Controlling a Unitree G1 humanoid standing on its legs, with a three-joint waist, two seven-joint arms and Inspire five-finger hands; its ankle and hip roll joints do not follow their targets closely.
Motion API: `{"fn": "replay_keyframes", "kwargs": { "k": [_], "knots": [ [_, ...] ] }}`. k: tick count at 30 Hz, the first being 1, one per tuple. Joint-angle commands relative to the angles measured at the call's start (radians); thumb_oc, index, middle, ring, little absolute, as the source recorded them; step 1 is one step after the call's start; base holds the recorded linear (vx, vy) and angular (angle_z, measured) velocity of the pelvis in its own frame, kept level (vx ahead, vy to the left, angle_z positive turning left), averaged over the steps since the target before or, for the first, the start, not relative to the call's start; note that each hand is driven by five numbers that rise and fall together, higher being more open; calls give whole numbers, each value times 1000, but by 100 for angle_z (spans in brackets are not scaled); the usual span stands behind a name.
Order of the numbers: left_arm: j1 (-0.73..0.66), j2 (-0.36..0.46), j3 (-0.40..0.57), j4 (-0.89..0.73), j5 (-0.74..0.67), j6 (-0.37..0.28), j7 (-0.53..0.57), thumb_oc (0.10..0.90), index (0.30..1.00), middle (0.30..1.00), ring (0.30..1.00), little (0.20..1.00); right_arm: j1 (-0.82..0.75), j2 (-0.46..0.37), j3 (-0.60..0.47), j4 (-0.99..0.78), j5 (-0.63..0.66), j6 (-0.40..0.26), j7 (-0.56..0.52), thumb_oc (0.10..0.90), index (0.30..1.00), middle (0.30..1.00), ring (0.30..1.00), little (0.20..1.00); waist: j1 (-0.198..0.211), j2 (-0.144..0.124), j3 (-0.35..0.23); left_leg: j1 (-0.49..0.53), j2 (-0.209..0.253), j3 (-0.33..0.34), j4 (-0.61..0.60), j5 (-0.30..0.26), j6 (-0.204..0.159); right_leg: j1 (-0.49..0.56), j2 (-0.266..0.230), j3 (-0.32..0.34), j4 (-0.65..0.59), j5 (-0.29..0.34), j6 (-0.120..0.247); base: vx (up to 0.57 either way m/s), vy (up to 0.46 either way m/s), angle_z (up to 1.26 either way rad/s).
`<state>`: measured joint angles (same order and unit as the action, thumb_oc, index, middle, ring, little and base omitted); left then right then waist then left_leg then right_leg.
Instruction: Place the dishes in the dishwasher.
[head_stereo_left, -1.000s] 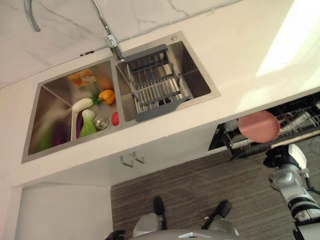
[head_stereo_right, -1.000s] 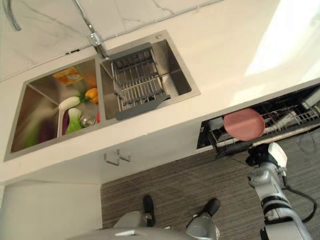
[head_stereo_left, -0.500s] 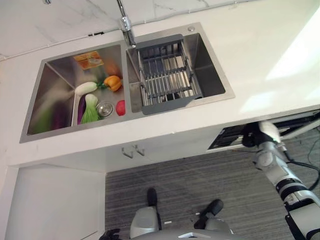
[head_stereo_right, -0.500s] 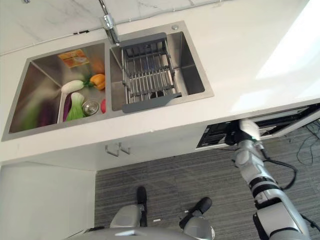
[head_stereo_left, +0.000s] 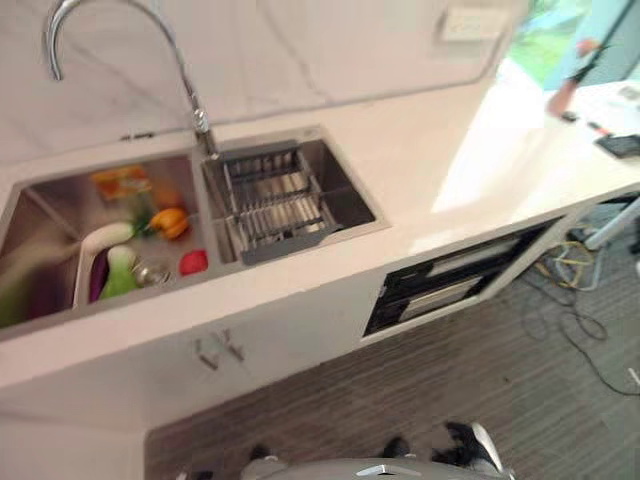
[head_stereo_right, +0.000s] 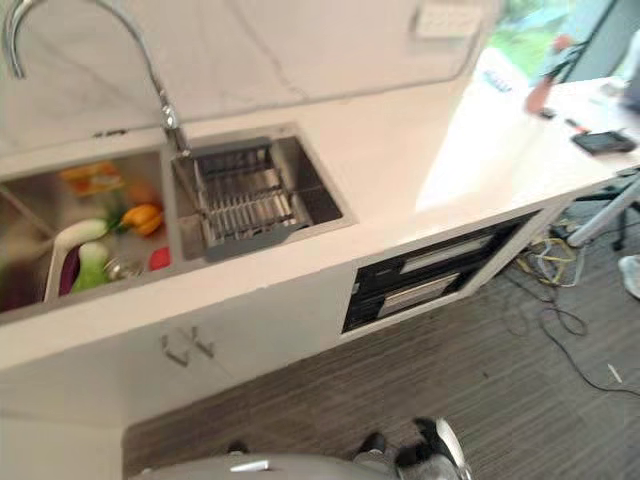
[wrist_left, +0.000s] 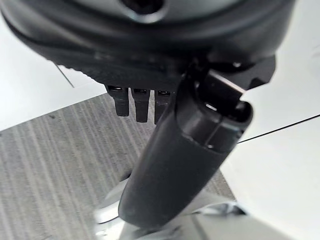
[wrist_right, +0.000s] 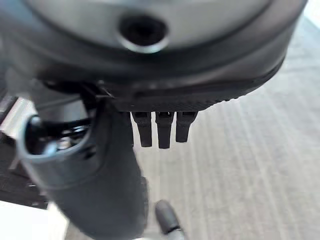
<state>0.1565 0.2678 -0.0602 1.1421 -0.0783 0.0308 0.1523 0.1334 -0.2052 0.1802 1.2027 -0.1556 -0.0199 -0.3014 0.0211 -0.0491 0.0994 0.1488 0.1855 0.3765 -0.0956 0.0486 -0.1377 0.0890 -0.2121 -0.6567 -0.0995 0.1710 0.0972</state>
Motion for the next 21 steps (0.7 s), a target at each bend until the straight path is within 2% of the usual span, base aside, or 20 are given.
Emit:
{"fn": "replay_keyframes", "kwargs": {
  "k": [1, 3, 4, 6, 7, 8, 10, 11, 12, 13, 14, 15, 16, 17, 19, 21],
  "knots": [
    [-91, -75, -2, -50, -201, -79, -77, 800, 900, 900, 900, 900, -24, -17, 6, 50, -1, 27, 50, 800, 900, 900, 900, 900, 16, 21, 8, -49, -9, 67, 24, 1, 32, 102, -4, -9, 106, -232, 35, 50, 15, -1],
    [-102, -79, -6, -26, -207, -68, -97, 800, 900, 900, 900, 900, -26, -13, -6, 80, 18, 35, 69, 800, 900, 900, 900, 900, 13, 13, 4, -38, -13, 70, 24, -8, 36, 105, -9, -6, 124, -237, 40, 55, 50, 1],
    [-114, -81, -25, -13, -205, -66, -127, 800, 900, 900, 900, 900, -45, -12, -37, 99, 68, 41, 84, 800, 900, 900, 900, 900, 5, 5, -3, -20, -21, 71, 24, -24, 45, 100, -22, 7, 169, -237, 47, 56, 110, -2],
    [-118, -78, -37, -13, -197, -66, -141, 800, 900, 900, 900, 900, -58, -10, -57, 97, 103, 37, 89, 800, 900, 900, 900, 900, 1, 4, -3, -13, -27, 70, 23, -32, 53, 89, -34, 15, 208, -236, 53, 44, 146, -12],
    [-122, -71, -67, -22, -198, -61, -174, 800, 900, 900, 900, 900, -88, -2, -87, 64, 188, 24, 99, 800, 900, 900, 900, 900, -11, 5, 4, 2, -39, 64, 26, -53, 70, 45, -69, 47, 323, -233, 72, 25, 238, -16],
    [-125, -68, -81, -26, -210, -52, -192, 800, 900, 900, 900, 900, -103, -1, -100, 58, 217, 20, 107, 800, 900, 900, 900, 900, -16, 5, 12, 7, -53, 59, 34, -71, 86, 5, -100, 82, 409, -220, 95, 29, 311, -11],
    [-130, -63, -91, -29, -224, -43, -202, 800, 900, 900, 900, 900, -133, -5, -106, 56, 246, 26, 118, 800, 900, 900, 900, 900, -27, 8, 28, 19, -79, 39, 48, -96, 116, -66, -151, 163, 578, -152, 134, 12, 252, -1],
    [-131, -57, -96, -25, -219, -42, -204, 800, 900, 900, 900, 900, -145, -4, -103, 37, 256, 25, 122, 800, 900, 900, 900, 900, -36, 14, 41, 29, -83, 23, 49, -100, 127, -107, -156, 217, 659, -117, 142, -52, 198, 12],
    [-136, -46, -98, -13, -183, -45, -214, 800, 900, 900, 900, 900, -156, -3, -101, 24, 268, 21, 129, 800, 900, 900, 900, 900, -41, 21, 47, 29, -83, 22, 42, -90, 140, -154, -143, 268, 699, -111, 131, -42, 111, 33],
    [-136, -39, -98, 8, -148, -46, -214, 800, 900, 900, 900, 900, -165, 0, -98, 22, 272, 19, 129, 800, 900, 900, 900, 900, -40, 23, 45, 39, -88, 11, 27, -92, 139, -166, -136, 300, 686, -130, 126, -20, 15, 63],
    [-143, -32, -109, 45, -107, -49, -219, 800, 900, 900, 900, 900, -172, 5, -92, 18, 282, 13, 128, 800, 900, 900, 900, 900, -43, 21, 39, 30, -91, -16, 21, -92, 128, -136, -114, 321, 568, -198, 100, 34, -24, 73],
    [-143, -32, -109, 45, -107, -49, -219, 800, 900, 900, 900, 900, -172, 5, -92, 19, 282, 13, 128, 800, 900, 900, 900, 900, -44, 21, 39, 30, -91, -17, 21, -92, 128, -135, -114, 320, 567, -198, 100, 42, -100, 71],
    [-150, -12, -97, 103, -60, -44, -224, 800, 900, 900, 900, 900, -175, 7, -81, 17, 288, 11, 141, 800, 900, 900, 900, 900, -48, 15, 39, 19, -102, -66, 16, -88, 113, -135, -85, 412, 413, -197, 92, 64, -110, 60],
    [-148, -9, -72, 123, -69, -38, -227, 800, 900, 900, 900, 900, -174, 9, -75, 14, 286, 10, 146, 800, 900, 900, 900, 900, -53, 11, 38, 31, -99, -74, 10, -87, 105, -157, -76, 445, 394, -170, 107, 74, -169, 58],
    [-153, 4, -32, 162, -86, -31, -219, 800, 900, 900, 900, 900, -169, 18, -50, 25, 259, 13, 156, 800, 900, 900, 900, 900, -45, -3, 24, 19, -94, -96, 17, -82, 89, -86, -67, 394, 271, -193, 92, 65, -194, 68],
    [-143, -4, -8, 174, -104, -28, -221, 800, 900, 900, 900, 900, -159, 11, -29, 22, 229, 18, 170, 800, 900, 900, 900, 900, -40, -2, 0, 7, -77, -110, 17, -67, 76, -37, -38, 355, 195, -192, 90, 107, -199, 85]
  ]
}}
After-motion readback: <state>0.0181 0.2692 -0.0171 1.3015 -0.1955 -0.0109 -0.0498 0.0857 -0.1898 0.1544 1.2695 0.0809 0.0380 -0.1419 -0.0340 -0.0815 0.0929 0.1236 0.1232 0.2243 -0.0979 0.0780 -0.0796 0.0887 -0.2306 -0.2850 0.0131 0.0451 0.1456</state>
